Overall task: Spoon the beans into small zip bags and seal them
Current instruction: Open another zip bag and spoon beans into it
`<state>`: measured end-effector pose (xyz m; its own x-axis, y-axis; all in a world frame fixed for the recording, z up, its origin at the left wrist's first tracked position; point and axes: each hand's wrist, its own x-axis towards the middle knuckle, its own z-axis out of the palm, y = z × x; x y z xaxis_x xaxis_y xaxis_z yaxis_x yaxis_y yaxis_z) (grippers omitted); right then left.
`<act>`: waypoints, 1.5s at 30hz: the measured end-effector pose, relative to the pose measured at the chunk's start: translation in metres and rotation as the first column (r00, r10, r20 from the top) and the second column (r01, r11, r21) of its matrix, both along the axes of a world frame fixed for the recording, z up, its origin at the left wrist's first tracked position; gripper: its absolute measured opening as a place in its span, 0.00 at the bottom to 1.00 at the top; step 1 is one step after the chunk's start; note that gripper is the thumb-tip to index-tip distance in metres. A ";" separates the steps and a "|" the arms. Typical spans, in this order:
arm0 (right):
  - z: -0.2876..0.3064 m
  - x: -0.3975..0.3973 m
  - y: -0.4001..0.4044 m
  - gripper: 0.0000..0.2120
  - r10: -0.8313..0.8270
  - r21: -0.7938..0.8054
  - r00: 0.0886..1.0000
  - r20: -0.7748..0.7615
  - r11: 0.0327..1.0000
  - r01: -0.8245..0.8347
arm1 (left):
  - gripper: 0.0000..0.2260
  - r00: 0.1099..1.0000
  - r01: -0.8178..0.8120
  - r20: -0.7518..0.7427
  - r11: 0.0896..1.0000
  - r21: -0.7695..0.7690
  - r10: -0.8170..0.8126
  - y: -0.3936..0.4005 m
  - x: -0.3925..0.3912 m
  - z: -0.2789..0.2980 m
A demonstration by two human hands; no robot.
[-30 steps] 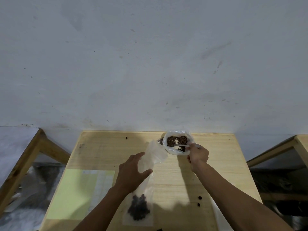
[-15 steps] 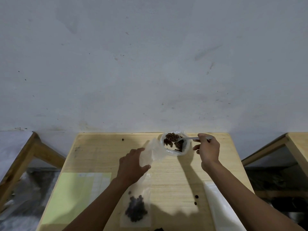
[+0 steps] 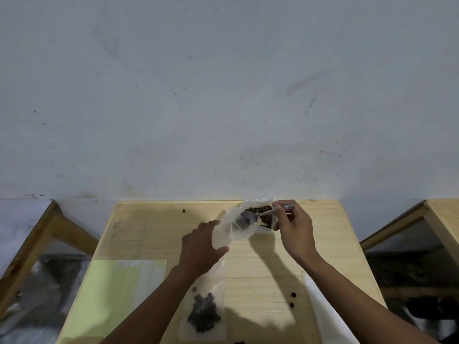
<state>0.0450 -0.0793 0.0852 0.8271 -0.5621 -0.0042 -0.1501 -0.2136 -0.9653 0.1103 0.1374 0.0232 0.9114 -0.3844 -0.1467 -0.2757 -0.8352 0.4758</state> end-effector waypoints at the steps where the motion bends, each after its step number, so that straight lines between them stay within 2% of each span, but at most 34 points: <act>1: 0.001 -0.001 0.001 0.06 0.020 -0.010 1.000 0.017 1.000 -0.020 | 0.31 1.000 -0.001 0.000 1.000 -0.007 0.001 0.001 0.000 0.000; 5: 0.001 0.001 -0.001 0.06 0.038 -0.049 0.998 0.052 0.998 -0.036 | 0.31 1.000 -0.007 0.004 1.000 -0.028 0.007 0.002 0.000 -0.001; 10: -0.004 0.009 -0.017 0.06 -0.080 -0.015 0.993 0.081 0.997 0.081 | 0.31 0.999 -0.042 -0.002 0.999 -0.015 0.042 0.008 0.002 -0.001; 14: -0.022 0.011 -0.030 0.10 -0.185 0.047 0.983 0.003 0.982 0.185 | 0.32 0.998 -0.064 -0.012 0.998 -0.019 0.064 0.015 0.001 -0.005; 21: -0.065 0.004 -0.027 0.14 -0.202 -0.024 0.972 -0.117 0.979 0.201 | 0.32 0.996 -0.079 -0.036 0.997 -0.022 0.078 0.021 -0.001 -0.011; 25: -0.080 0.001 -0.013 0.13 -0.224 0.049 0.968 -0.112 0.972 0.230 | 0.32 0.996 -0.073 -0.045 0.997 -0.033 0.071 0.022 -0.004 -0.014; 30: -0.092 0.009 0.000 0.11 -0.272 0.190 0.939 -0.211 0.931 0.313 | 0.32 0.996 -0.069 -0.050 0.997 -0.032 0.067 0.022 -0.007 -0.014; 37: -0.100 0.023 -0.002 0.11 -0.214 0.227 0.919 -0.331 0.927 0.298 | 0.33 0.995 -0.071 -0.073 0.997 -0.044 0.067 0.023 -0.009 -0.018; 45: -0.093 0.017 -0.021 0.14 -0.280 0.434 0.887 -0.368 0.792 0.430 | 0.33 0.995 -0.068 -0.081 0.997 -0.032 0.066 0.023 -0.008 -0.019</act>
